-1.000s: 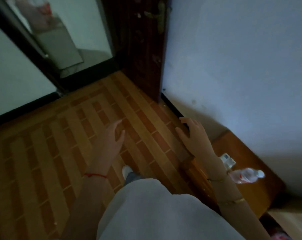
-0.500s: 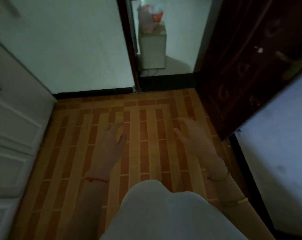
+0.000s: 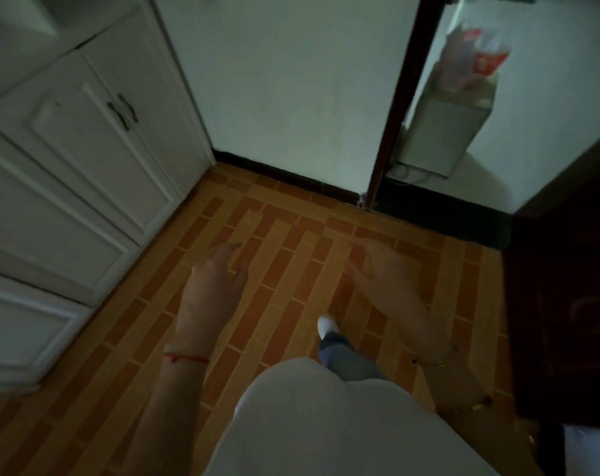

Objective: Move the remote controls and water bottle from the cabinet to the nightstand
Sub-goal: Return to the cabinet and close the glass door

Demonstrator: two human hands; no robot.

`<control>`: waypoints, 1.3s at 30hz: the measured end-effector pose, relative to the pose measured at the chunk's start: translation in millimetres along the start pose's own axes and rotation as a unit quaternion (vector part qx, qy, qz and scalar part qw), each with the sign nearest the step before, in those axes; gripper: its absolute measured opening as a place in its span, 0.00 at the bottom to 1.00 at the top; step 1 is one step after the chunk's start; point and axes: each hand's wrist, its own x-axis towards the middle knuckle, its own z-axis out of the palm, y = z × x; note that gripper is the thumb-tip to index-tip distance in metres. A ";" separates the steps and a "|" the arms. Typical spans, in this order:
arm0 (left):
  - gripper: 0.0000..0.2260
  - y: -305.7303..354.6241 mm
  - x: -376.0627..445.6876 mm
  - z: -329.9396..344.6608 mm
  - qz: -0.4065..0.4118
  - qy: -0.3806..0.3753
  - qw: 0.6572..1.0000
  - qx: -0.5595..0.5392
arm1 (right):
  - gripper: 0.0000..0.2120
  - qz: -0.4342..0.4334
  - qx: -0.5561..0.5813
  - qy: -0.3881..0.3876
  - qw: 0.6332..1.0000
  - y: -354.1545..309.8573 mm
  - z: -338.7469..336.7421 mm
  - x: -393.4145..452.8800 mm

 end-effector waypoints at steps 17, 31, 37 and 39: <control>0.18 17.8 238.4 -16.2 -0.167 0.155 0.973 -0.036 | 0.21 -0.186 -0.020 -0.130 0.974 -55.8 -13.4 362.5; 0.17 -75.6 467.7 -52.2 -0.174 0.179 0.967 -0.049 | 0.20 -0.214 -0.009 -0.153 0.965 -139.6 87.1 601.8; 0.18 -109.7 571.8 -97.6 -0.152 0.216 0.964 -0.035 | 0.19 -0.231 0.017 -0.128 0.964 -199.9 110.3 698.0; 0.18 -118.1 600.1 -108.0 -0.149 0.218 0.964 -0.037 | 0.19 -0.234 0.023 -0.125 0.964 -212.0 116.5 722.8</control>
